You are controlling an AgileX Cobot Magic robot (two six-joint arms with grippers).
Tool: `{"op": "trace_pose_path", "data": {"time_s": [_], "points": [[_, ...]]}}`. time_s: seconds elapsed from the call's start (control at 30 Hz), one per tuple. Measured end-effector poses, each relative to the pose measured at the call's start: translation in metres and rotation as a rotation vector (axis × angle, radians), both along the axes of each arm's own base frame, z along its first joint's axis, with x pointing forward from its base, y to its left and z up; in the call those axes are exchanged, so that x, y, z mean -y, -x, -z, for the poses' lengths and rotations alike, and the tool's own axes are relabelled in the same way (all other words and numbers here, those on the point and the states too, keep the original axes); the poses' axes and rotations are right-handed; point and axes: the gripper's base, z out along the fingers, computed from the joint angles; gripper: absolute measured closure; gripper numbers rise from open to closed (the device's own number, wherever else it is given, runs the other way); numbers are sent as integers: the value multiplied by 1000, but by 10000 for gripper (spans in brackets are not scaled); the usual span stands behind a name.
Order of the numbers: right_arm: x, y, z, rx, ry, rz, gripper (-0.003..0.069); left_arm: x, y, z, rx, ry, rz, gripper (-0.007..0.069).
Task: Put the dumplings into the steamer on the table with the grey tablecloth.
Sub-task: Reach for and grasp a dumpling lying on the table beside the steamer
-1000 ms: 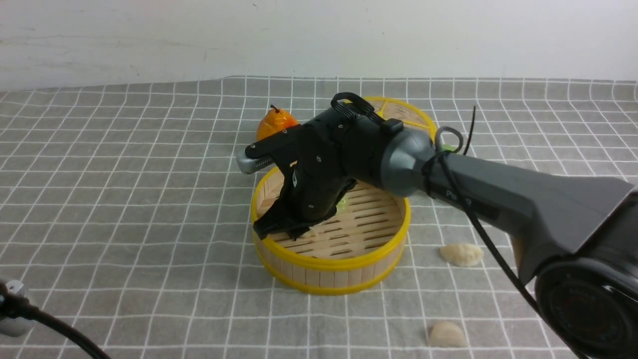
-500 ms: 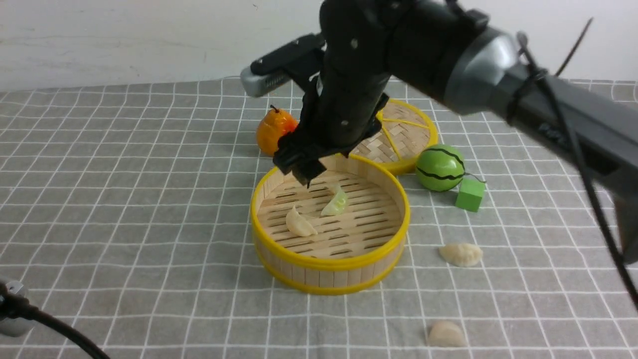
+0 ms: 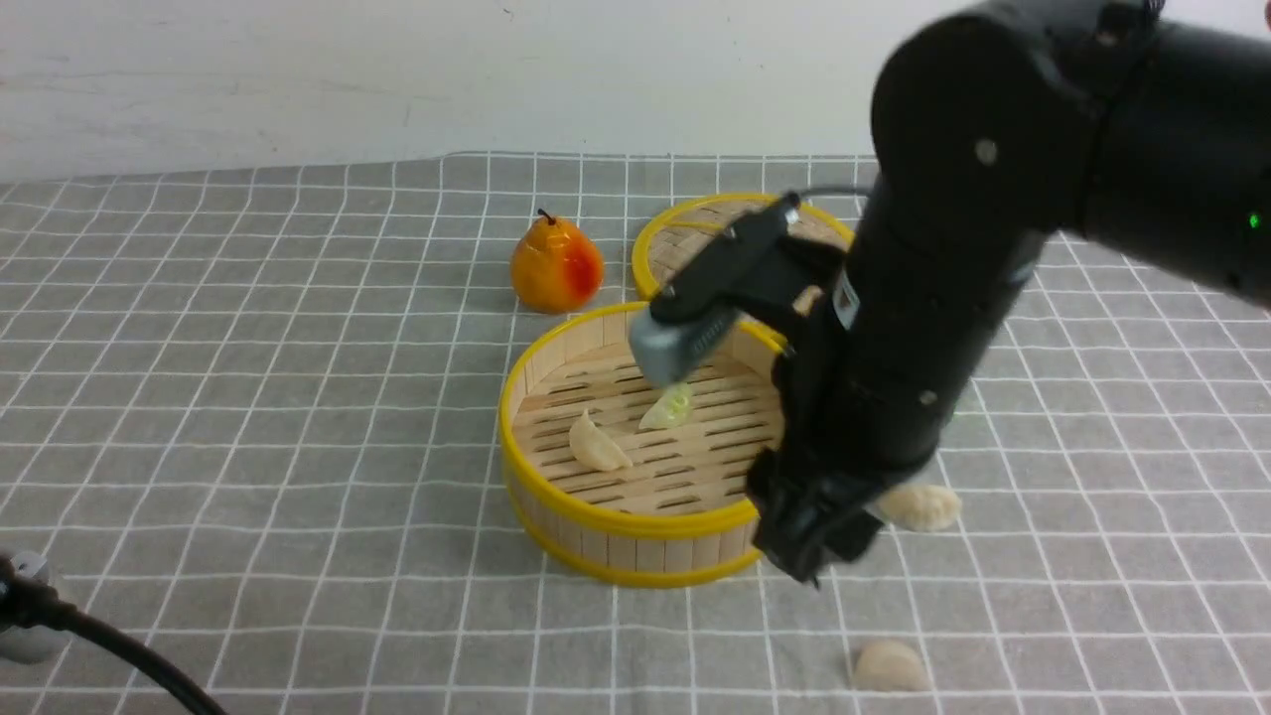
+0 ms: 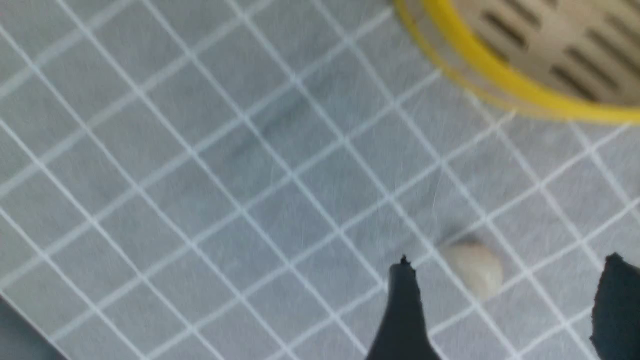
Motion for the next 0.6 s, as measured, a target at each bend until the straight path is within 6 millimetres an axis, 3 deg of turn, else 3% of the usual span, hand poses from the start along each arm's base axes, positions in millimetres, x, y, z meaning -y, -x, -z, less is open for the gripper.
{"op": "trace_pose_path", "data": {"time_s": [0.17, 0.47, 0.6], "points": [[22, 4, 44, -10, 135, 17, 185, 0, 0, 0, 0, 0, 0, 622], [69, -26, 89, -11, 34, 242, 185, 1, 1, 0, -11, 16, 2, 620], [66, -32, 114, -48, -16, 204, 185, 1, 1, 0, -11, 16, 2, 619]]}}
